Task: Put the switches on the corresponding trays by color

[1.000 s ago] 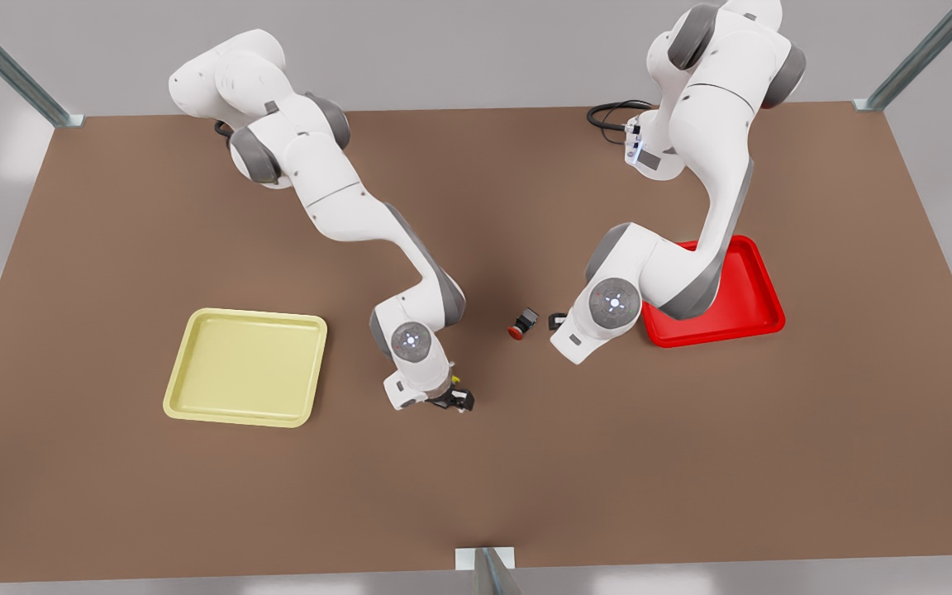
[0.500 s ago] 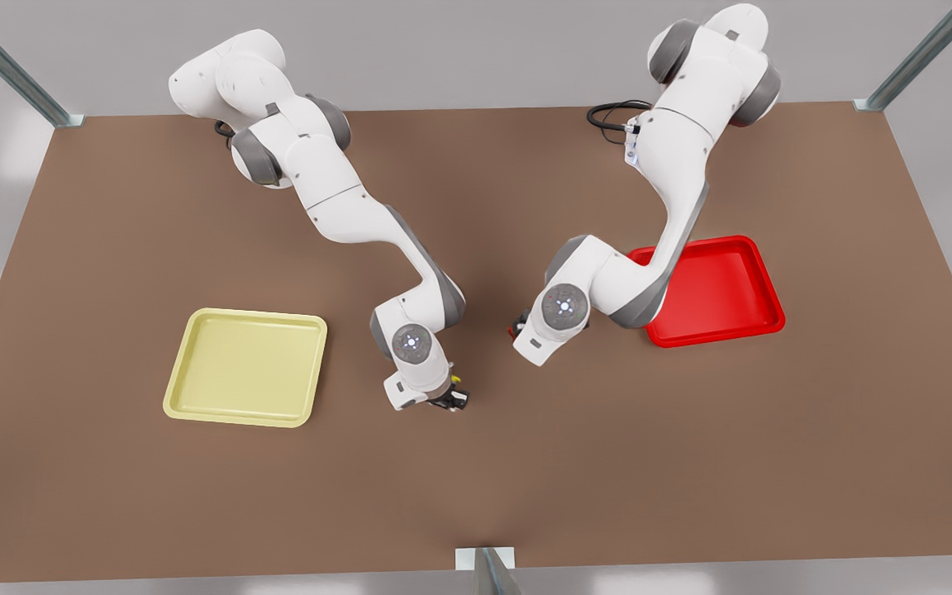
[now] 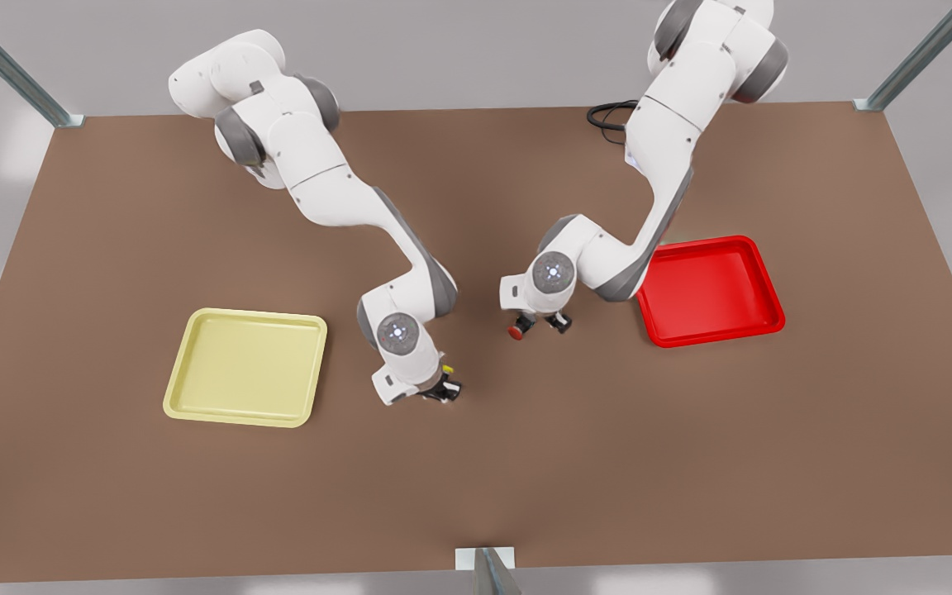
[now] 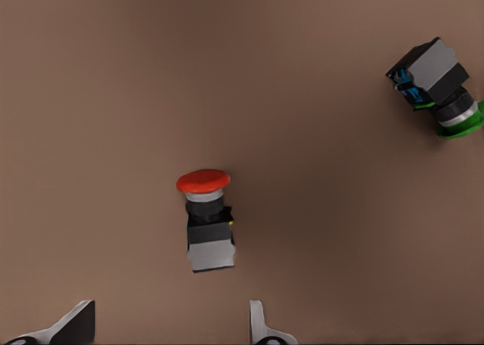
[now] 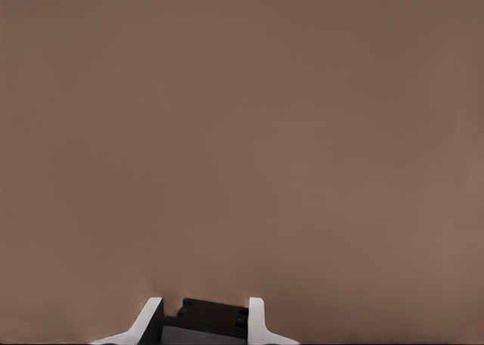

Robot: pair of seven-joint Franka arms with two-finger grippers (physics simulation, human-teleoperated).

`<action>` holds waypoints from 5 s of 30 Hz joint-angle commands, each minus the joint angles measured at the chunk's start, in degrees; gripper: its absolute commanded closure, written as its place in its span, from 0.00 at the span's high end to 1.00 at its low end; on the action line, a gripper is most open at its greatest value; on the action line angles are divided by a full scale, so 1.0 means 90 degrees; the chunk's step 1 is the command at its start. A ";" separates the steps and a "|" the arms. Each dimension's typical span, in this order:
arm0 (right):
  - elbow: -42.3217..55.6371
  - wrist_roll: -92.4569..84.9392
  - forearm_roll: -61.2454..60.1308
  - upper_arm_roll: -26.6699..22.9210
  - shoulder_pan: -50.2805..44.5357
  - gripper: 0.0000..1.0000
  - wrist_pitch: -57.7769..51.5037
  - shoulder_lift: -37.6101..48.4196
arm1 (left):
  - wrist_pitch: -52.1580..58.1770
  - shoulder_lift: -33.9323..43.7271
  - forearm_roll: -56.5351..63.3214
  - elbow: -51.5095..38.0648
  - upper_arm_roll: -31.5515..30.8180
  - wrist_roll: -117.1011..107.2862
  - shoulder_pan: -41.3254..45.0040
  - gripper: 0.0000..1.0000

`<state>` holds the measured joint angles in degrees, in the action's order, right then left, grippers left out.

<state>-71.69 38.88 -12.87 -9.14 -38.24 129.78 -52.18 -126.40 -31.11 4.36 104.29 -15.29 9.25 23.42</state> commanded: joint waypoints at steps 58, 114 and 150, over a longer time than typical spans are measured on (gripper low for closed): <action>0.0729 -0.6322 0.2025 -0.0752 0.1983 1.00 -0.5025 0.3434 | -0.1443 -0.0469 -0.1061 0.0434 0.1015 -0.0188 0.1012 0.66; 0.0719 -0.6303 0.2084 -0.0742 0.1846 1.00 -0.5152 0.3385 | -0.0809 -0.0596 -0.2203 -0.0534 0.1327 -1.0169 0.1109 0.97; 0.0661 -0.6283 0.1879 -0.0723 0.1895 1.00 -0.4879 0.3024 | -0.1141 -0.1123 -0.3756 -0.0543 0.3544 -0.9231 0.2838 0.96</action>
<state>-65.74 -17.67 3.96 -15.64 -21.24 85.86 -24.97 -136.72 -41.52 -27.48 99.28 17.17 -74.74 49.39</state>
